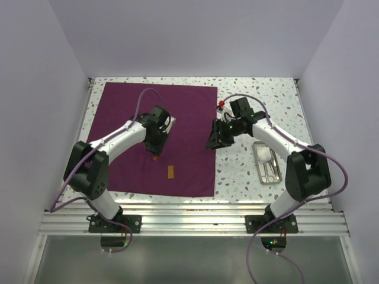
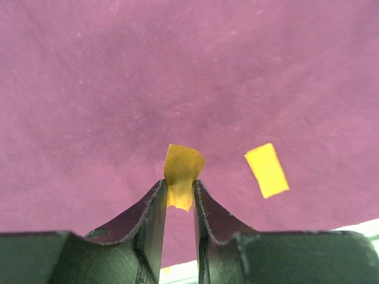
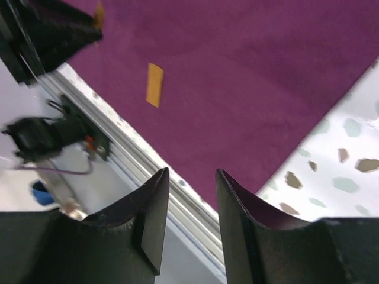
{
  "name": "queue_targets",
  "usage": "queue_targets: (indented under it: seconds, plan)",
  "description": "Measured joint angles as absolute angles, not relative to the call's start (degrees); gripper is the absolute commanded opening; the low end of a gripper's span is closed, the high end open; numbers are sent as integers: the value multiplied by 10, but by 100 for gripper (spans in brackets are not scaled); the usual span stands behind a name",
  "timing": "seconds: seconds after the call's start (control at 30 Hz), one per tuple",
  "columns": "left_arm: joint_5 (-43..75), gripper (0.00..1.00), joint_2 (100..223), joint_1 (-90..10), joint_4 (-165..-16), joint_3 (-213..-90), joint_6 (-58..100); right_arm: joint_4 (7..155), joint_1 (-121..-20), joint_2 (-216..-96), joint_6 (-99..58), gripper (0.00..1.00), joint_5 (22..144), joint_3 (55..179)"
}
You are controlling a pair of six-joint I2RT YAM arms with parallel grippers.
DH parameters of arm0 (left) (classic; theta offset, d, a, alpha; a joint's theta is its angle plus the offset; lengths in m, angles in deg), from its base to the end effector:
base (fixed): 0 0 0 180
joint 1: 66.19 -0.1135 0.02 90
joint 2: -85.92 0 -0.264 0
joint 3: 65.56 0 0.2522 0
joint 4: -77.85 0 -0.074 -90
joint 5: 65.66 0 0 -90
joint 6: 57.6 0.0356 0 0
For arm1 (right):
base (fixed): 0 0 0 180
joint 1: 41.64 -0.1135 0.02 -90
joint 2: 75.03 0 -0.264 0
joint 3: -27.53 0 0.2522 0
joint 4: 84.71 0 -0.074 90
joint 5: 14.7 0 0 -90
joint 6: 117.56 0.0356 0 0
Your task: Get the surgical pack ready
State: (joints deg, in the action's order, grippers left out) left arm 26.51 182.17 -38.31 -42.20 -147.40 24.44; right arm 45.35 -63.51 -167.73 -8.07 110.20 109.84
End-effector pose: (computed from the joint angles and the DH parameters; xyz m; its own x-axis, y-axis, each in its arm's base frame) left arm 0.2857 -0.1496 0.2077 -0.9065 0.3230 -0.2720 0.3360 0.9419 -0.0012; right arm 0.3001 0.1424 0.2421 -0.9498 -0.0864 -0.3008 -0.2667 0.7260 0.6338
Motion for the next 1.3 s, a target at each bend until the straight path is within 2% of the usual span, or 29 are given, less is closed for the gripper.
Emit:
queue_targets:
  seconds: [0.23,0.5,0.8,1.3]
  plan:
    - [237,27,1773,-378,-421,-1479,240,533,-646,-1719,85,47,1126,1104]
    - [226,27,1743,-348,-420,-1484,234,560,-714,-1821,226,48,1128,1207]
    - [219,27,1712,-338,-423,-1478,229,553,-763,-1881,280,47,1128,1285]
    - [213,26,1690,-330,-427,-1460,225,552,-796,-1904,300,44,1139,1288]
